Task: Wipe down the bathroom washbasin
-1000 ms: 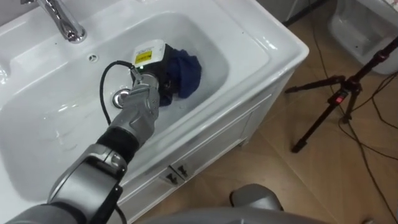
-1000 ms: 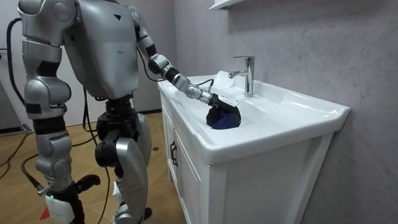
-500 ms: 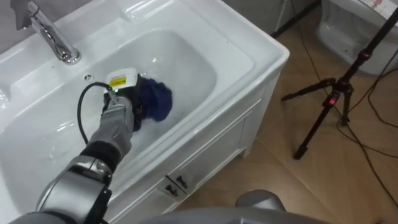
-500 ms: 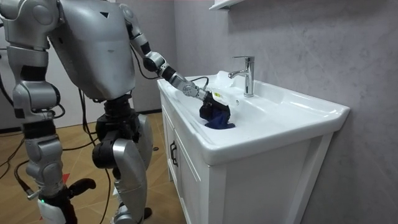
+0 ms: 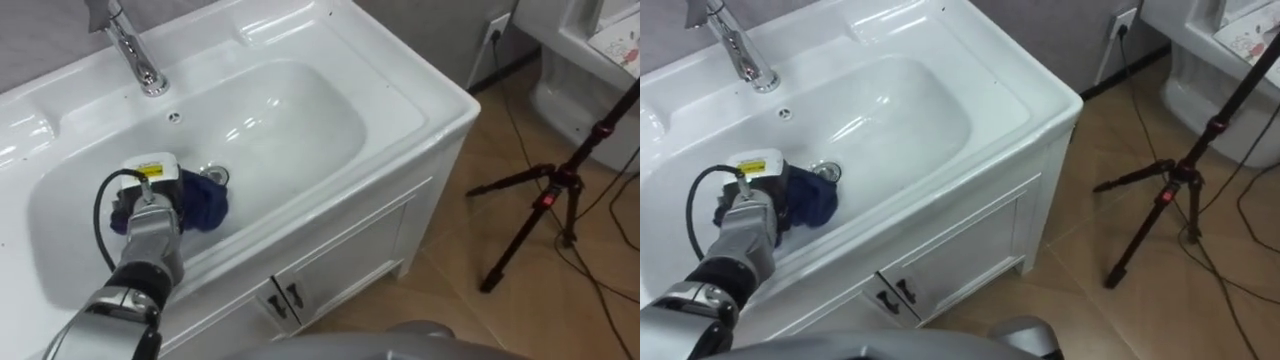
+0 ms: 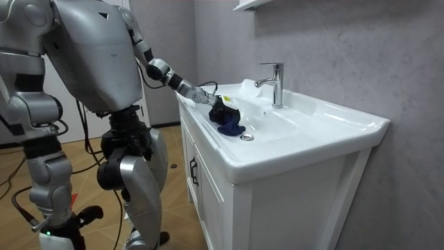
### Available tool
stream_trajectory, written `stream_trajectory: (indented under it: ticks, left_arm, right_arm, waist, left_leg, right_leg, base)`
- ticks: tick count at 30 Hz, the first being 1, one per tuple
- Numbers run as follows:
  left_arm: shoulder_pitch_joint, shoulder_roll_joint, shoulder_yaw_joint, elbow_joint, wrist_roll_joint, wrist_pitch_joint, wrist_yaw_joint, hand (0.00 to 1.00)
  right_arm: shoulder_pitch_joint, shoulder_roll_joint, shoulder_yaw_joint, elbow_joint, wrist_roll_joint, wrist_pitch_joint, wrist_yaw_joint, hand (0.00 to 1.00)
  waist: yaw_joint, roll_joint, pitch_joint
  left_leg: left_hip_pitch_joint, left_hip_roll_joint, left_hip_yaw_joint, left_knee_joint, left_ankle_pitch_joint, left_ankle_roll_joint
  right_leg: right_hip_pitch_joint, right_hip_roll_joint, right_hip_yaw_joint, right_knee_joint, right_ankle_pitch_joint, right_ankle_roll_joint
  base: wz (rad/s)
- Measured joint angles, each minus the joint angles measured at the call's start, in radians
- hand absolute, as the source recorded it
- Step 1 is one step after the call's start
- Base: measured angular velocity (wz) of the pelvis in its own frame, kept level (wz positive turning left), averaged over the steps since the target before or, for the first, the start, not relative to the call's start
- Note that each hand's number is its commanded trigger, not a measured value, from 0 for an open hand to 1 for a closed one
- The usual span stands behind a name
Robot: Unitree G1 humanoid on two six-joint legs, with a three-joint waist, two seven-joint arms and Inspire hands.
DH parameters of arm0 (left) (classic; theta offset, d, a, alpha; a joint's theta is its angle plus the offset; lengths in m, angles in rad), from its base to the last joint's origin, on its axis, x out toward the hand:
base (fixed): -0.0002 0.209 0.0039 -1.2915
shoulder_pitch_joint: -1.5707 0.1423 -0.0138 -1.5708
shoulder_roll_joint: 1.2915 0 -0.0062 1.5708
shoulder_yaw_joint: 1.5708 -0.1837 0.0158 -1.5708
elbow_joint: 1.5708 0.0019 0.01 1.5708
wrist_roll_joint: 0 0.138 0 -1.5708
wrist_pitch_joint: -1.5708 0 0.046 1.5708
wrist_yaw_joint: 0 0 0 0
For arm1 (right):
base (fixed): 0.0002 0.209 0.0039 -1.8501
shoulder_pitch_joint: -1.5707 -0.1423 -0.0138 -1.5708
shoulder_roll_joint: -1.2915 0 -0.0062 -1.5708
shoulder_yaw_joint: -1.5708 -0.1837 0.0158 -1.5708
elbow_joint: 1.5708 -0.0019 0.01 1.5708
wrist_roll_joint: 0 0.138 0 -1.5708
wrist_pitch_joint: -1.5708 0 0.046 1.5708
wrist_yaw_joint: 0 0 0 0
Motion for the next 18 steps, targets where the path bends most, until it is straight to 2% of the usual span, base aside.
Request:
stream_trajectory:
  ticks: [3, 6, 9, 14, 16, 18]
  left_arm:
    - [0.010, 0.005, 0.001, 0.000, 0.029, 0.026, 0.000, 1.00]
    - [0.009, 0.005, 0.001, 0.000, 0.039, 0.029, 0.000, 1.00]
    - [0.009, 0.005, 0.001, 0.000, 0.070, 0.029, 0.000, 1.00]
    - [0.012, 0.006, 0.001, -0.006, 0.127, 0.032, 0.000, 1.00]
    - [0.031, 0.008, 0.003, -0.041, 0.129, 0.033, 0.000, 1.00]
    - [0.083, 0.020, 0.019, -0.116, 0.128, 0.033, 0.000, 1.00]
  right_arm:
    - [-0.024, 0.000, -0.007, -0.002, 0.001, 0.013, -0.011, 0.00]
    - [-0.048, 0.001, -0.005, -0.002, 0.008, 0.035, -0.033, 0.00]
    - [-0.062, 0.000, -0.004, 0.000, 0.008, 0.037, -0.059, 0.00]
    - [-0.091, 0.002, -0.006, 0.026, -0.004, 0.032, -0.062, 0.00]
    - [-0.096, 0.001, -0.008, 0.035, -0.003, 0.028, -0.064, 0.00]
    - [-0.110, -0.002, -0.018, 0.042, 0.001, 0.028, -0.070, 0.00]
  waist:
    - [0.002, 0.006, -0.0013]
    - [0.006, 0.011, -0.0040]
    - [0.031, 0.022, -0.0039]
    - [0.049, 0.029, -0.0036]
    - [0.057, 0.030, -0.0035]
    - [0.064, 0.033, -0.0032]
  left_leg:
    - [-0.006, 0.000, -0.007, 0.002, 0.000, 0.000]
    - [-0.008, 0.001, -0.016, 0.002, 0.000, 0.000]
    - [-0.008, 0.002, -0.016, 0.001, 0.000, 0.000]
    - [-0.014, 0.001, -0.035, 0.012, 0.001, 0.000]
    - [-0.016, 0.001, -0.052, 0.015, 0.001, -0.001]
    - [-0.019, 0.003, -0.068, 0.016, 0.002, -0.002]
  right_leg:
    - [0.000, -0.002, -0.010, -0.001, 0.000, -0.001]
    - [0.001, -0.003, -0.020, -0.001, 0.002, -0.002]
    - [0.002, -0.003, -0.020, -0.004, 0.003, -0.004]
    - [0.005, -0.005, -0.032, -0.005, -0.003, -0.005]
    - [0.008, -0.006, -0.039, -0.006, -0.005, -0.007]
    - [0.007, -0.006, -0.049, -0.006, -0.008, -0.011]
  base:
    - [0.07]
    - [0.06]
    - [-0.03]
    - [0.07]
    - [0.11]
    - [0.08]
